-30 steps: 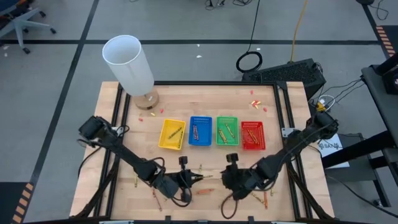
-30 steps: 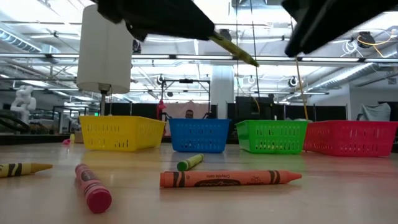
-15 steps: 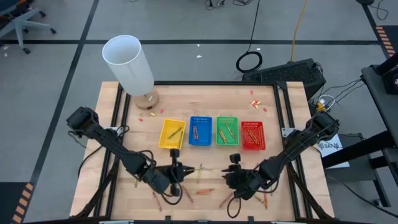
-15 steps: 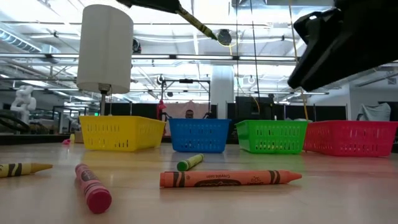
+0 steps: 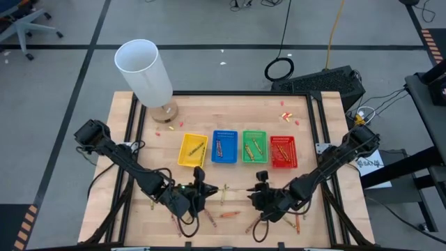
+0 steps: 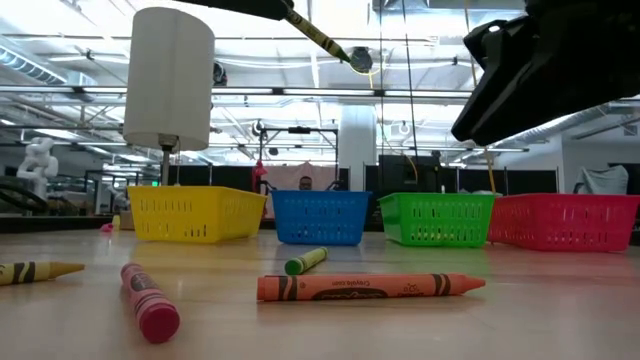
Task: Sort crayons
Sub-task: Put the green crayon into the yellow bin
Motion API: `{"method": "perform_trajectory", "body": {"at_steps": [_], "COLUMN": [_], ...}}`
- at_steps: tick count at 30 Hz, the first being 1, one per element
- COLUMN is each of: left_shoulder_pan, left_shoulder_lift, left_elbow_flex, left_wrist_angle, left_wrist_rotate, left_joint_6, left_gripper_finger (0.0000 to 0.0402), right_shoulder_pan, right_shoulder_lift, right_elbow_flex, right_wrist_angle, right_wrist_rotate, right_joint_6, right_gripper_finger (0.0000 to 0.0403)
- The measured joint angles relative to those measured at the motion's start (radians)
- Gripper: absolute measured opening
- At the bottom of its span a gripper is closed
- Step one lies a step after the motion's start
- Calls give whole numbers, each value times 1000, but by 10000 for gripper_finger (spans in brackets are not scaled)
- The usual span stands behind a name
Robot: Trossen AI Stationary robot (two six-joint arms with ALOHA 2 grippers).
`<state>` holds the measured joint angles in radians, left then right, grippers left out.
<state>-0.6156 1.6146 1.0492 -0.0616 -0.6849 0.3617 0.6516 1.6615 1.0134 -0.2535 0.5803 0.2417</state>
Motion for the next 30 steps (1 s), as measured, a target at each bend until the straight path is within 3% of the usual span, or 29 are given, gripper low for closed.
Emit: {"method": "perform_trajectory", "body": {"at_steps": [7,20,25,30], "left_shoulder_pan": [0,0,0,0], "left_shoulder_lift": [0,0,0,0], "left_elbow_flex": [0,0,0,0], "left_wrist_angle": [0,0,0,0], "left_wrist_rotate": [0,-1,0,0], "left_joint_6": [220,219,84,-175], "left_gripper_finger": [20,20,20,20], "right_shoulder_pan": [-14,-17,-17,-17], "right_shoulder_lift": [0,0,0,0], "right_elbow_flex": [0,0,0,0], "right_wrist_angle": [0,1,2,2], "right_wrist_rotate": [0,0,-1,-1], "right_joint_6": [7,8,8,8], "right_gripper_finger": [93,93,93,93]}}
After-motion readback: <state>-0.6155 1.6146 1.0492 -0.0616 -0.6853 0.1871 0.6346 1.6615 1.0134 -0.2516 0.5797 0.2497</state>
